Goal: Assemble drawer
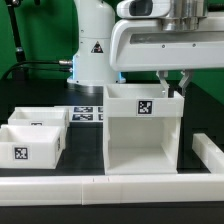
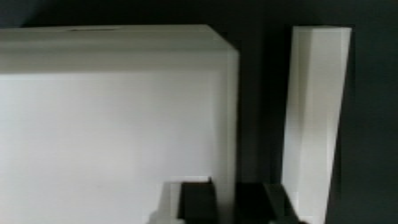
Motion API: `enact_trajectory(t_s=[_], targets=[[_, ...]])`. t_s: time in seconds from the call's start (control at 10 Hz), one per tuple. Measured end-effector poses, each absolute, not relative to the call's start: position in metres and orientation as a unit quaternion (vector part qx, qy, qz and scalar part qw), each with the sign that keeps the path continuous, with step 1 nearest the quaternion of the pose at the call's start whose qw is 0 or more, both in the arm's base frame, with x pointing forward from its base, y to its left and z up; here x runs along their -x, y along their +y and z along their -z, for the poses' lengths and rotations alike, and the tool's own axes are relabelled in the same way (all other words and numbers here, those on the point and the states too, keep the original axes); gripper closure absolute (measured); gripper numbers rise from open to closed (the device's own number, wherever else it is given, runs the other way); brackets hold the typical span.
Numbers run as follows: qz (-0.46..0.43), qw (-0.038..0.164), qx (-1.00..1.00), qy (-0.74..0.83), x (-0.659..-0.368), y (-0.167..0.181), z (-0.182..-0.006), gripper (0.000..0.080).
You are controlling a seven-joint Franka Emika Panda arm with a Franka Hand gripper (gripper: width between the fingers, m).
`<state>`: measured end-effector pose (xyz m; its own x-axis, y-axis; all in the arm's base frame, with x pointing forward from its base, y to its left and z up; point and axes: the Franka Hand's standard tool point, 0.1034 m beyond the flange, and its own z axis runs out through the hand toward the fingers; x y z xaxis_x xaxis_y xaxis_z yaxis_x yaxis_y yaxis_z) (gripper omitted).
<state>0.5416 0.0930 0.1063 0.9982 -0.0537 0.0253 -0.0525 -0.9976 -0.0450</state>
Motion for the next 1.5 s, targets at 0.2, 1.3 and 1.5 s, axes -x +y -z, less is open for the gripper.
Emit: enact_trajectory(t_s=[0.2, 1.3, 1.5], targets=[[0.032, 0.038, 0.990, 0.129, -0.551, 0.093, -0.106, 0.0761], [0.012, 0.083, 0.848, 0.523, -0.579, 0.086, -0.112, 0.0761], [0.006, 0.090, 0.816, 0.572, -0.581, 0.088, -0.114, 0.0761]])
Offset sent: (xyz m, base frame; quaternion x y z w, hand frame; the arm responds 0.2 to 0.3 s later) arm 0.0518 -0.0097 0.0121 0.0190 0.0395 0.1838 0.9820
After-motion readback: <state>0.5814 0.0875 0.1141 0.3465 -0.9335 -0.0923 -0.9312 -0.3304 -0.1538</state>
